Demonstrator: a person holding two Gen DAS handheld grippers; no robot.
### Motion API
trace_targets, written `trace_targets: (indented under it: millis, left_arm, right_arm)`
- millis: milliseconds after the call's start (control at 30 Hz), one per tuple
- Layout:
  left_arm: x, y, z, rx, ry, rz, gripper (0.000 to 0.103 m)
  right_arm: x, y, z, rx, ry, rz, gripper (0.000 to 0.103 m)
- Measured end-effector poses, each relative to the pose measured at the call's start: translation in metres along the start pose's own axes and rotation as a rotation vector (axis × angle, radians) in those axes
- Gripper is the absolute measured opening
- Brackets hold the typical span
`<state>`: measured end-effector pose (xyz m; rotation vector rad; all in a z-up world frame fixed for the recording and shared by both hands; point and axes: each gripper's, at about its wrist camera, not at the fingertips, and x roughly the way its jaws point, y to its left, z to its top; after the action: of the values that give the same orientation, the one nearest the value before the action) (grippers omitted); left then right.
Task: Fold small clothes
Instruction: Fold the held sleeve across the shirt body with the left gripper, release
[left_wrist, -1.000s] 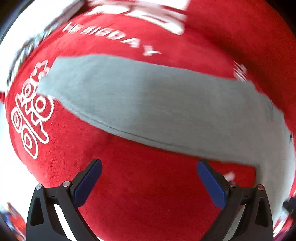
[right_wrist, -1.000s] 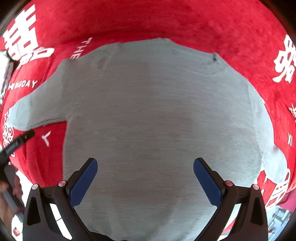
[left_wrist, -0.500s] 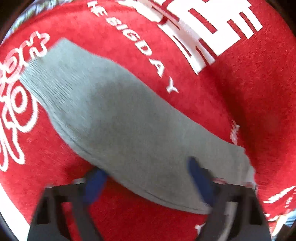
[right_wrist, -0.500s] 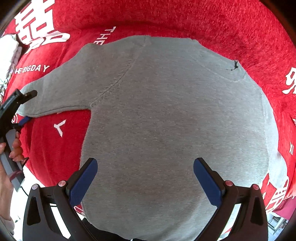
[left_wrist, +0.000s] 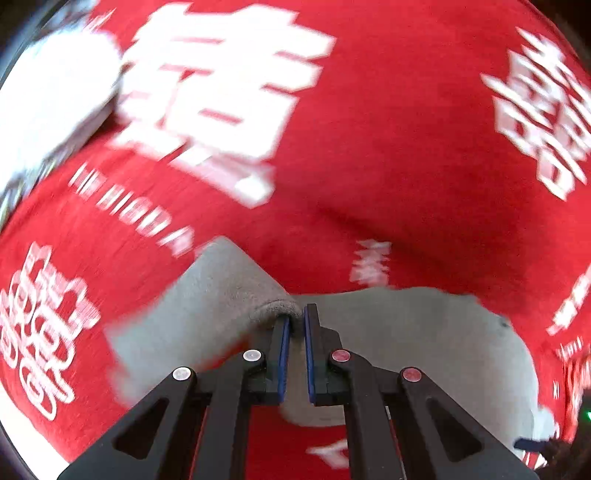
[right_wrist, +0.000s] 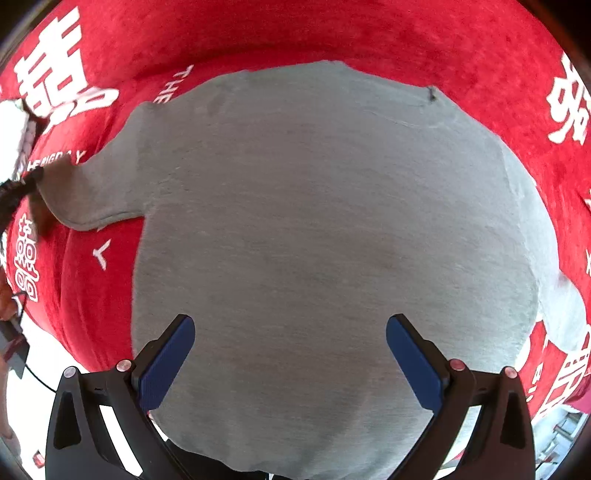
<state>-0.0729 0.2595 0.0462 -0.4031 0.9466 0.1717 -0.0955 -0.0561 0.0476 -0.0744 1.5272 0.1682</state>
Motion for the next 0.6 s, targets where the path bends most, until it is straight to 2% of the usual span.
trace_targets:
  millis: [167, 233, 333, 400, 467, 600]
  left_arm:
    - [0.006, -0.120, 0.004, 0.182, -0.002, -0.139, 0.009]
    - [0.024, -0.179, -0.011, 0.291, 0.033, -0.180, 0.009]
    - [0.048, -0.240, -0.038, 0.397, 0.103, -0.222, 0.009]
    - [0.068, -0.268, -0.063, 0.458, 0.168, -0.231, 0.009]
    - [0.082, -0.280, -0.085, 0.487, 0.227, -0.234, 0.009]
    - [0.100, -0.285, -0.108, 0.521, 0.317, -0.189, 0.010]
  right_arm:
    - [-0.021, -0.052, -0.001, 0.071, -0.063, 0.018, 0.103]
    - [-0.025, -0.080, -0.004, 0.121, -0.078, 0.015, 0.103]
    - [-0.022, -0.112, -0.008, 0.187, -0.079, 0.009, 0.103]
    - [-0.015, -0.134, -0.015, 0.235, -0.062, -0.001, 0.103]
    - [-0.004, -0.155, -0.022, 0.281, -0.040, -0.004, 0.103]
    - [0.006, -0.176, -0.029, 0.306, -0.019, -0.008, 0.103]
